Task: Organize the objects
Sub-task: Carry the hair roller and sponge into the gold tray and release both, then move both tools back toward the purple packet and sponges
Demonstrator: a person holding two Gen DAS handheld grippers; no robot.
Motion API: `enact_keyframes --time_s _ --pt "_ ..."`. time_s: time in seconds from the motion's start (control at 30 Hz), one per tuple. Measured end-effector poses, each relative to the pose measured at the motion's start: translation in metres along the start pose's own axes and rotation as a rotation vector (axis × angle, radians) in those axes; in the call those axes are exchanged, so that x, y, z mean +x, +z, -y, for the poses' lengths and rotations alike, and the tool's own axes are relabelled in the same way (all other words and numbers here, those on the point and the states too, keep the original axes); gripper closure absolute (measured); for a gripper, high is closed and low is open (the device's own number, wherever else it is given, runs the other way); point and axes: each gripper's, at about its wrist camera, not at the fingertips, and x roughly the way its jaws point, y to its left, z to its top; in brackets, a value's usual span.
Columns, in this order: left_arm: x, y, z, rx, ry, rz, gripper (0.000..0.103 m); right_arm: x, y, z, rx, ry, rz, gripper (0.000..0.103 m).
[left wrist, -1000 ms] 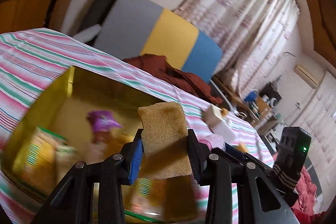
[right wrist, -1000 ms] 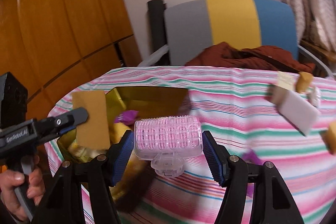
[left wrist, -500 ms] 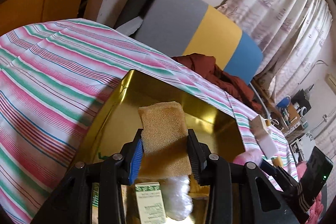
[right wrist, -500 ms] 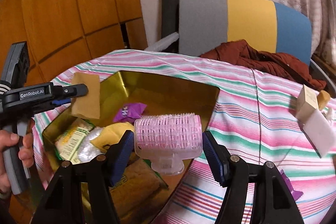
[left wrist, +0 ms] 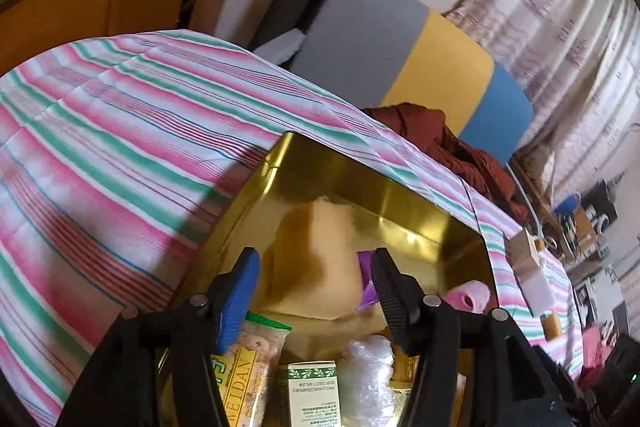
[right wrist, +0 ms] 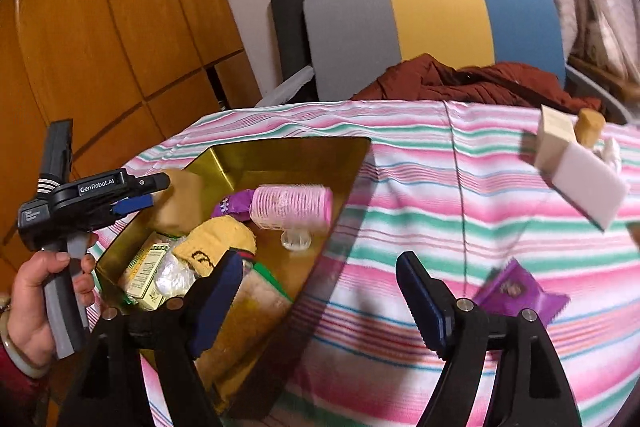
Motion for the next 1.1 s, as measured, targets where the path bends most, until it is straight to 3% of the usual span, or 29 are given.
enact_keyframes --time_s 0.17,0.4,0.83,1.1 --pt "-0.022 -0.006 -0.001 -0.035 0.026 0.082 0.04 -0.007 -0.005 0.01 0.035 -0.009 0.003 0.023" --pt "-0.041 -0.024 0.013 -0.039 -0.014 0.124 0.039 -0.016 -0.008 0.023 0.074 -0.021 0.015 0.022" --pt "-0.05 -0.055 0.08 0.116 -0.106 0.087 0.039 -0.041 -0.013 0.066 0.136 -0.103 0.035 0.022" --pt "-0.046 -0.083 0.132 0.282 -0.178 0.026 0.039 -0.058 -0.024 0.108 0.183 -0.178 0.026 0.021"
